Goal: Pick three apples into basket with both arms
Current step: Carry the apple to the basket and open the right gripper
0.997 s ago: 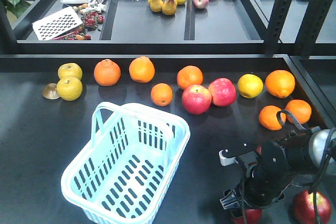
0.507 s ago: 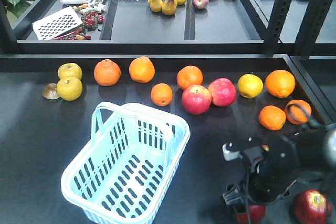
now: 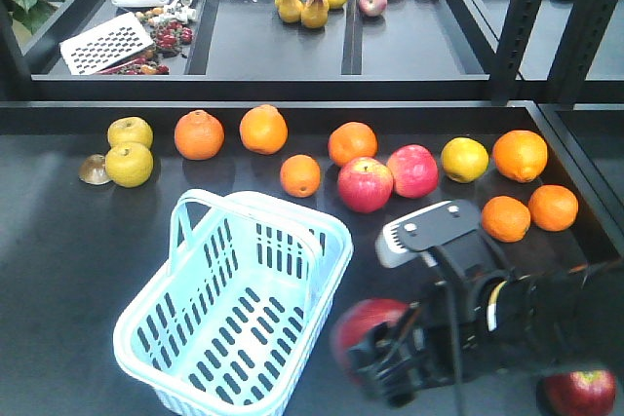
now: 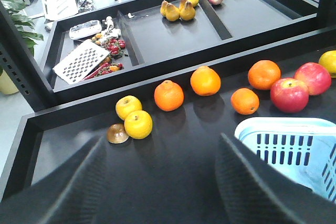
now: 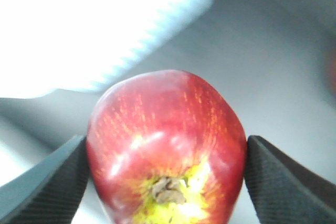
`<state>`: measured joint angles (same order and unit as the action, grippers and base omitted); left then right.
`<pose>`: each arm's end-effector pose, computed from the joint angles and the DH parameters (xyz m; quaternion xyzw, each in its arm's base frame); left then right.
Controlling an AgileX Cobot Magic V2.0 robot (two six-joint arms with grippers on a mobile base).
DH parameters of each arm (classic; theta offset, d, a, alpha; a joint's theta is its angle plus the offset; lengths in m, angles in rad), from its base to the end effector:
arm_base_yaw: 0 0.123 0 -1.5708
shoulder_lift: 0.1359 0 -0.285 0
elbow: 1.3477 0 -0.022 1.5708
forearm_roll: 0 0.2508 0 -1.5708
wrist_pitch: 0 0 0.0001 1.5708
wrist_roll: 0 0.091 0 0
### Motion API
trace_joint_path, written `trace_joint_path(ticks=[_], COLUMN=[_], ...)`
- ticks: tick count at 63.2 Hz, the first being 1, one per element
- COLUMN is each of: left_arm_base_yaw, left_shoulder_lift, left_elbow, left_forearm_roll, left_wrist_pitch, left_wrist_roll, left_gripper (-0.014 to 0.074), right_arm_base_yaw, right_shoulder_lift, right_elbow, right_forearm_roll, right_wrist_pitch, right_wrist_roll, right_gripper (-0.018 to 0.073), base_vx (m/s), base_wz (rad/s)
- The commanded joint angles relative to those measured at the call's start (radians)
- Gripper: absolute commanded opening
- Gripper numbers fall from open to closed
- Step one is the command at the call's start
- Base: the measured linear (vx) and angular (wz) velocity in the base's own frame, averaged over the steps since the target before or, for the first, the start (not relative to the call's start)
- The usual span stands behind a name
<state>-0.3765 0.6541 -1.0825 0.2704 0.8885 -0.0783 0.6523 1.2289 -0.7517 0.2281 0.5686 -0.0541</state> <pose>0.0908 -0.0156 0.4372 0.1327 0.8076 0.0049 0.5745 0.1798 0.1513 0.2536 -0.2592 0.9141 0.1717 0.2604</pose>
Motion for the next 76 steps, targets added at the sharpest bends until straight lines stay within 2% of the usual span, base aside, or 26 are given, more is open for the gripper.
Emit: trace_joint_path(ticks=[1, 11, 27, 36, 50, 57, 68, 76], left_arm_base_yaw=[0.002, 0.002, 0.002, 0.002, 0.002, 0.002, 0.002, 0.002], left_shoulder_lift=[0.005, 0.005, 0.005, 0.005, 0.005, 0.005, 0.005, 0.005], left_elbow=[-0.02, -0.02, -0.02, -0.02, -0.02, -0.02, -0.02, -0.02], left_forearm_roll=[0.012, 0.012, 0.012, 0.012, 0.012, 0.012, 0.012, 0.012], left_wrist_pitch=[-0.059, -0.059, -0.059, -0.059, -0.059, -0.059, -0.059, -0.059], left_wrist_roll=[-0.008, -0.008, -0.008, -0.008, -0.008, -0.008, -0.008, -0.008], left_gripper=[0.0438, 0.0438, 0.0438, 0.0438, 0.0438, 0.0438, 0.0438, 0.0438], right_arm_base_yaw=[0.075, 0.131, 0.132, 0.139, 0.177, 0.176, 0.175, 0.173], right_shoulder_lift=[-0.017, 0.064, 0.281, 0.379, 0.418, 0.418, 0.412, 0.376], right_elbow=[-0.024, -0.09, -0.295, -0.374, -0.411, -0.411, -0.411, -0.411], right_forearm_roll=[0.043, 0.04, 0.043, 0.058, 0.055, 0.057, 0.054, 0.027], right_wrist_pitch=[-0.148, -0.205, -0.174, -0.127, -0.137, -0.131, -0.11, -0.023], right_wrist_roll=[-0.001, -0.006, -0.065, -0.066, -0.089, -0.088, -0.084, -0.078], right_gripper=[0.0275, 0.0275, 0.0302, 0.0406, 0.0638, 0.0704, 0.0706, 0.0689], base_vx=[0.0, 0.0, 0.0, 0.0, 0.0, 0.0, 0.0, 0.0], base_wz=[0.0, 0.0, 0.0, 0.0, 0.0, 0.0, 0.0, 0.0])
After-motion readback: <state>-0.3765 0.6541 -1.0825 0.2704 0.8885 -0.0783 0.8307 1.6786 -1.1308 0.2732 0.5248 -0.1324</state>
